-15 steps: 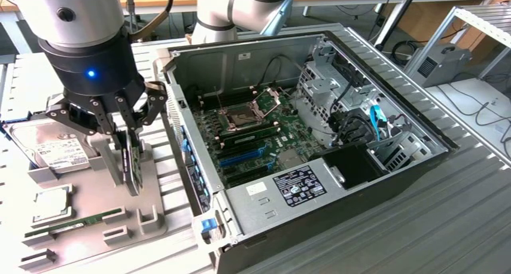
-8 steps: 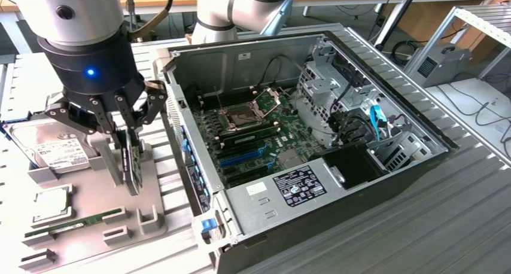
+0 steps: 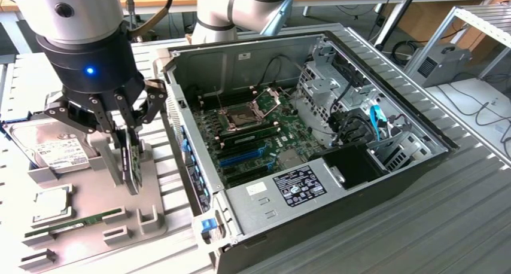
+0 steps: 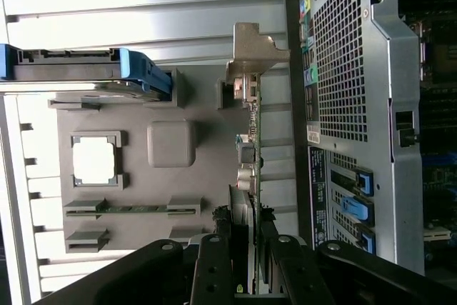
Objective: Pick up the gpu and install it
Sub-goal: 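Pick up the gpu and move the gpu toward the slot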
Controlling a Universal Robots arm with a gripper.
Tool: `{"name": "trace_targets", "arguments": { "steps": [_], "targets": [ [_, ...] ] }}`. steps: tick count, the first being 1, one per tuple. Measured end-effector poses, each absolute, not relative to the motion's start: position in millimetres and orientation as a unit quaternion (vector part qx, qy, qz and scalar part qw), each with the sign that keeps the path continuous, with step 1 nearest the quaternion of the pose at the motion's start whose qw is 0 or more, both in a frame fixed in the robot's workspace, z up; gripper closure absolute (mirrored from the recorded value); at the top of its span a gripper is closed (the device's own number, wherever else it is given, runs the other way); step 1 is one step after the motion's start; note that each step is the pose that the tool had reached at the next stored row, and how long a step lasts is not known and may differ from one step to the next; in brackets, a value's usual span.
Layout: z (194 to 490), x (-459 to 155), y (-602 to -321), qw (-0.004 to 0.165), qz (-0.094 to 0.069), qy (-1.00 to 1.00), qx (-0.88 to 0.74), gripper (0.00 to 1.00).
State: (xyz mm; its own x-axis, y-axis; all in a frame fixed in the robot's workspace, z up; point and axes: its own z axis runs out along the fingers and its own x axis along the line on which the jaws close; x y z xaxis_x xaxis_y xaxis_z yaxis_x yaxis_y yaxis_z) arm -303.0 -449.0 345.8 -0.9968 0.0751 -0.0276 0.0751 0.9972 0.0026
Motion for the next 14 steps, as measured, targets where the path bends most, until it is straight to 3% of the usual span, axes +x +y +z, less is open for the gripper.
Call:
{"name": "trace_targets", "arguments": {
  "steps": [14],
  "targets": [
    [350.2,-303.0,-449.0,0.014,0.001,0.999,0.038,0.74]
  ]
}}
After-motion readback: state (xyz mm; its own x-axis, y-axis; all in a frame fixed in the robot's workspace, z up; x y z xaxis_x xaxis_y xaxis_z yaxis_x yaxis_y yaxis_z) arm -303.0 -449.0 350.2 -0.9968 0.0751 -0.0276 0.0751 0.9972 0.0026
